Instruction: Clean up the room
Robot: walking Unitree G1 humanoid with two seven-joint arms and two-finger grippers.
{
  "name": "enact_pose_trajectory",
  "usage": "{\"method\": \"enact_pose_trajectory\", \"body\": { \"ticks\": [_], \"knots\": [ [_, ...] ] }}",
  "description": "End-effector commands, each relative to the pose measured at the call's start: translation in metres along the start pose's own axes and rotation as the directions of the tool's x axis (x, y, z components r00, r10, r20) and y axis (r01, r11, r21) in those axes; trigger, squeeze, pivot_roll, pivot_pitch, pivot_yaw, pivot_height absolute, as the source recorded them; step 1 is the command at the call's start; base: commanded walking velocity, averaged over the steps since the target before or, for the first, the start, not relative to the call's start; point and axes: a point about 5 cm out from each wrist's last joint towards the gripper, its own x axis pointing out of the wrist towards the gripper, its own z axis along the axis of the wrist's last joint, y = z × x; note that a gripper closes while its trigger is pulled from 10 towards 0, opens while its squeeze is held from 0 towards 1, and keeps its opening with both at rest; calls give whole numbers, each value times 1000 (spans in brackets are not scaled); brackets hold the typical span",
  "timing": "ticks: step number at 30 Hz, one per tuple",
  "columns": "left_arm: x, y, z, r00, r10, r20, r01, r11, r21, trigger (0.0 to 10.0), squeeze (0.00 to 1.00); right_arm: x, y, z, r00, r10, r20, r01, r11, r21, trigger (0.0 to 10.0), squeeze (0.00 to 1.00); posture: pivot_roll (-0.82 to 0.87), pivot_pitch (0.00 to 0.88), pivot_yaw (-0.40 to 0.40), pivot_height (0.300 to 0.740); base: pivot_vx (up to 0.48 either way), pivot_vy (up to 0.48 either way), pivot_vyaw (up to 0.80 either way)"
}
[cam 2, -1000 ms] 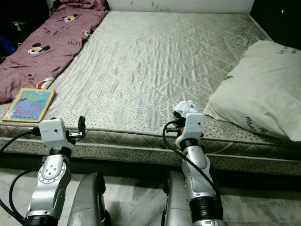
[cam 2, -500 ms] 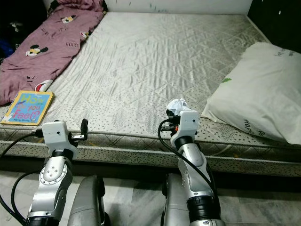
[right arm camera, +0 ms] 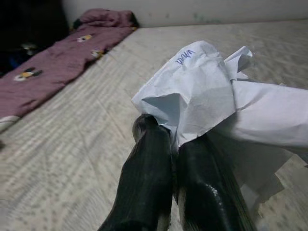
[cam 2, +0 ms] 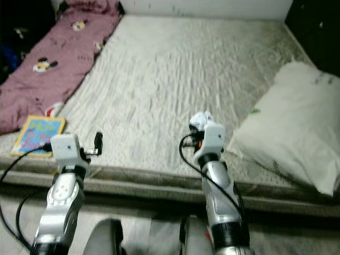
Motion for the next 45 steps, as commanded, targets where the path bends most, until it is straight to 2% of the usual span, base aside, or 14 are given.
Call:
{"method": "enact_pose_trajectory", "body": {
  "ticks": [1,7,12,17,19,22,25,30,45],
  "knots": [
    [-1,0,0,1000,-13,-2,13,1000,4,10000,0,0,1,5,1000,-6,14,6,1000,3,10000,0,-46,37,7,740,0,0,0],
    [0,2,-1,1000,16,-2,-16,999,29,10000,0,0,0,4,1000,-10,10,10,1000,1,10000,0,-46,37,6,740,0,0,0],
    [1,5,-2,999,44,-8,-44,999,7,10000,0,1,-2,3,1000,-13,5,13,1000,-3,10000,0,-50,32,6,740,0,0,0],
    [1,-1,2,1000,4,10,-5,1000,20,10000,0,1,-3,2,1000,-15,-1,15,1000,-4,10000,0,-30,27,-17,740,0,0,0],
    [5,-8,12,998,-37,51,35,998,43,10000,0,3,-2,-1,1000,-13,-16,13,1000,-2,10000,0,-21,26,-20,740,0,0,0],
    [7,-10,16,997,-43,65,40,998,49,10000,0,4,0,-3,1000,-4,-21,4,1000,-1,10000,0,-21,25,-16,740,0,0,0],
    [5,-8,10,999,-25,43,24,999,26,10000,0,6,3,-5,999,2,-37,-2,1000,-14,10000,0,-26,26,-9,740,0,0,-269],
    [0,-8,2,999,-41,16,40,999,13,10000,0,4,0,-8,998,-39,-53,39,999,-2,10000,0,-41,27,3,740,0,0,0],
    [2,-7,1,999,-52,7,52,999,-3,10000,0,5,0,-11,995,-49,-83,50,998,21,10000,0,-49,44,4,740,0,0,-779]
  ]
}}
